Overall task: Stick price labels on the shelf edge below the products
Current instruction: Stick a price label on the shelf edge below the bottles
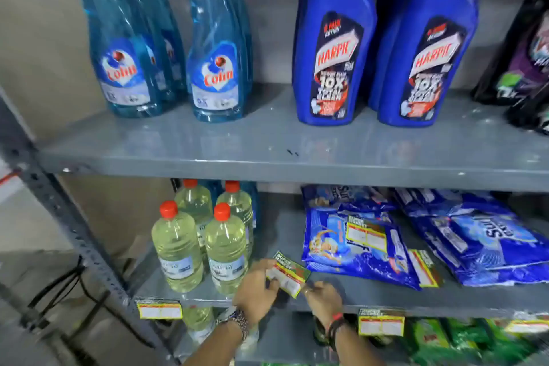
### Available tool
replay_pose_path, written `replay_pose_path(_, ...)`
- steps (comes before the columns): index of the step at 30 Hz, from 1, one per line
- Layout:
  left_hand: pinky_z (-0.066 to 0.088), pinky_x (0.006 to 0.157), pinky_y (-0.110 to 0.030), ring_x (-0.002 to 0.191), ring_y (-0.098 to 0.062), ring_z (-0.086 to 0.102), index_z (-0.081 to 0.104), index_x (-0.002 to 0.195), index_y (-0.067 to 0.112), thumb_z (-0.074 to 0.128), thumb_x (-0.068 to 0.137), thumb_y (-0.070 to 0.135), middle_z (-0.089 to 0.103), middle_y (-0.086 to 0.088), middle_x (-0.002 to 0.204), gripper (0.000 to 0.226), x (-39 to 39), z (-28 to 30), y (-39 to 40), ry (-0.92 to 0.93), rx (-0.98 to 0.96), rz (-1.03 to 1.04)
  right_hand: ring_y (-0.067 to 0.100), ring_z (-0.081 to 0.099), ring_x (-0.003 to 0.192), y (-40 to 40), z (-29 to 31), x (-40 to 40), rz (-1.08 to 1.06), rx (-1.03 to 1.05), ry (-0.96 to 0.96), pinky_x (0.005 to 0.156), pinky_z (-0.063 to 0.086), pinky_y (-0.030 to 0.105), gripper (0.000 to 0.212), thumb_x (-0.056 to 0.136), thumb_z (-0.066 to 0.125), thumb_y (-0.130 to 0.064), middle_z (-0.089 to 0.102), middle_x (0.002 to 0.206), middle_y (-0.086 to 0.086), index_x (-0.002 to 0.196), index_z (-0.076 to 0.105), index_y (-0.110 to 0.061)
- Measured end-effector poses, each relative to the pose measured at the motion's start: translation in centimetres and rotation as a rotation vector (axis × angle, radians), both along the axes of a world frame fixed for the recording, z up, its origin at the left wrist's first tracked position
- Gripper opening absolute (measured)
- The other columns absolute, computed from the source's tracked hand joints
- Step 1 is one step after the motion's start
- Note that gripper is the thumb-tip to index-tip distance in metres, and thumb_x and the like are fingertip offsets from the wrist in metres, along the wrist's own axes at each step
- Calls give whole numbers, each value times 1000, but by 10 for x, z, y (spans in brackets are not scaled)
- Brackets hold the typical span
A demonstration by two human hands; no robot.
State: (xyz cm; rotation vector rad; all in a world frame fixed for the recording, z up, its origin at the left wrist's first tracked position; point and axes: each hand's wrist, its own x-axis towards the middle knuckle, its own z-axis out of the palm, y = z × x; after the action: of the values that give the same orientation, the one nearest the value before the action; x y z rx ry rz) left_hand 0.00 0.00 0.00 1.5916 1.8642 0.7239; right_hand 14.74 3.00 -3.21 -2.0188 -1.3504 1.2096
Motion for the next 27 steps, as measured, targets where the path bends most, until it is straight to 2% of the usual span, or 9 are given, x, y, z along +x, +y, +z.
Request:
replay_pose_path(3,38,73,-18,86,-20,61,55,121,11,53,87,13,66,-7,106,35,-4,-19,10,0,-32,28,22,52,45,18,-22,-4,-176,-4,154,49,49,33,28,74,63,-25,52,47,2,50,54,-13)
replay_pose_path(7,44,98,-31,111,-22,61,55,121,10,51,89,9,64,-7,121,33,-10,-30,17,-110,-64,42,23,61,64,32,-13,-8,-250,11,181,43,54,27,28,78,70,-29,63,71,6,55,57,-19)
replay_pose_path(12,41,95,-27,107,-18,57,55,119,16,35,99,24,61,-2,113,29,-6,-9,17,-226,-7,48,23,64,68,28,-9,-4,-216,-2,228,53,59,34,10,81,69,-19,67,83,13,79,70,-9)
replay_pose_path(14,33,108,-27,122,-19,51,51,128,13,35,99,30,57,-5,128,37,-5,-2,19,-261,-7,72,23,67,71,21,-6,2,-237,24,270,48,57,28,12,81,68,-11,68,86,13,91,70,-4)
replay_pose_path(17,26,110,-25,135,-21,41,43,138,6,39,98,35,47,-8,144,50,-5,5,21,-255,-10,94,18,65,61,6,9,17,-216,93,252,43,53,24,3,80,67,-9,67,80,11,82,70,-10)
replay_pose_path(19,36,108,-31,122,-25,55,59,125,11,44,94,44,61,-8,128,48,-7,11,20,-376,-20,135,12,57,50,-1,25,26,-143,176,180,44,51,25,17,81,69,-18,64,66,6,65,64,-18)
replay_pose_path(21,53,93,-44,100,-30,69,70,97,19,48,92,43,75,-6,99,33,-6,21,15,-561,-31,130,16,55,50,-9,44,35,-83,251,108,53,54,31,28,81,69,-24,59,53,1,55,60,-21)
replay_pose_path(24,60,66,-29,75,-21,73,70,91,14,52,93,26,76,2,76,21,-3,41,6,-663,-1,57,15,56,54,-21,75,45,-7,314,83,47,51,24,22,82,68,-26,62,59,4,65,68,-13)
replay_pose_path(27,56,57,-17,65,-6,72,68,99,9,59,89,14,74,3,77,14,-1,63,-4,-693,85,28,9,56,49,-33,101,51,19,369,119,38,43,15,23,82,68,-28,63,62,7,63,67,-16)
